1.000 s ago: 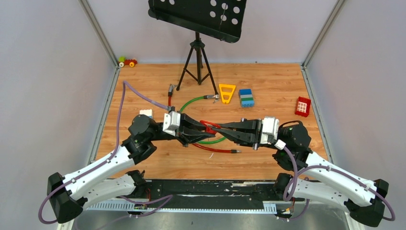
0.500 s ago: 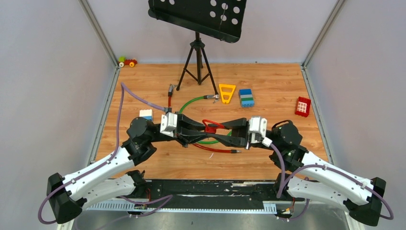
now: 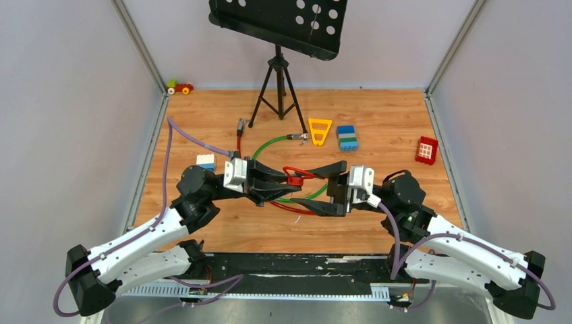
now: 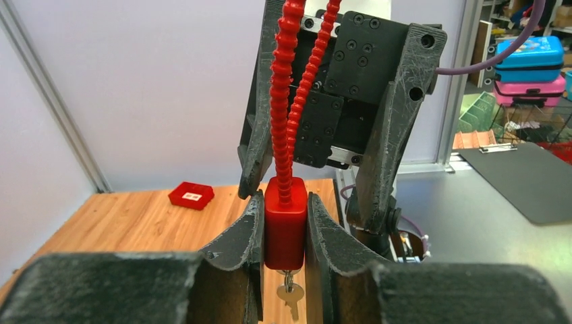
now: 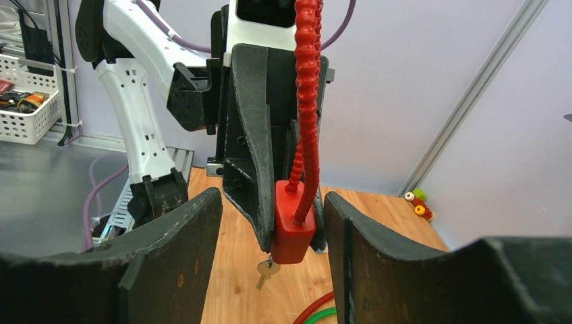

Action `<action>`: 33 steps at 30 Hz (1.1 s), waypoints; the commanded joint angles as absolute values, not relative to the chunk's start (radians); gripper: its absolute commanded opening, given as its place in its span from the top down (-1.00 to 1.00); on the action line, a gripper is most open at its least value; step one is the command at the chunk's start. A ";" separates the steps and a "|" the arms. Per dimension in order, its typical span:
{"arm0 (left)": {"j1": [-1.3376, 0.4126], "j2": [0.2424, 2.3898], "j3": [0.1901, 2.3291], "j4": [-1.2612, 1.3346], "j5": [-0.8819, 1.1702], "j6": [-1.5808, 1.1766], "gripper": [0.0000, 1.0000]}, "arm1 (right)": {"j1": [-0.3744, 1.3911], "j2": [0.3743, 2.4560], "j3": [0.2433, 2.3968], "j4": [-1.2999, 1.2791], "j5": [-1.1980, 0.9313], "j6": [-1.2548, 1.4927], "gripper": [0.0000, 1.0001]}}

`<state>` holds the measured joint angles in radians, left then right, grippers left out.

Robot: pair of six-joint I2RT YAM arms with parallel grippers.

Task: Lock with the key
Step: Lock the lock.

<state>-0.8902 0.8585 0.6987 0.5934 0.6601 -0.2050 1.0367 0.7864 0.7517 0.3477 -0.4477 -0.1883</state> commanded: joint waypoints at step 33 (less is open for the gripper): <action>-0.894 0.839 0.608 1.354 0.168 -0.653 1.00 | 1.041 0.838 0.823 0.522 -0.351 -0.147 -0.02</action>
<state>-0.8906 0.8246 0.6189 1.1061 0.2993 -0.5404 1.0374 0.8036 0.7547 0.4297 -0.3492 -0.1215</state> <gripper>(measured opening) 0.255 0.513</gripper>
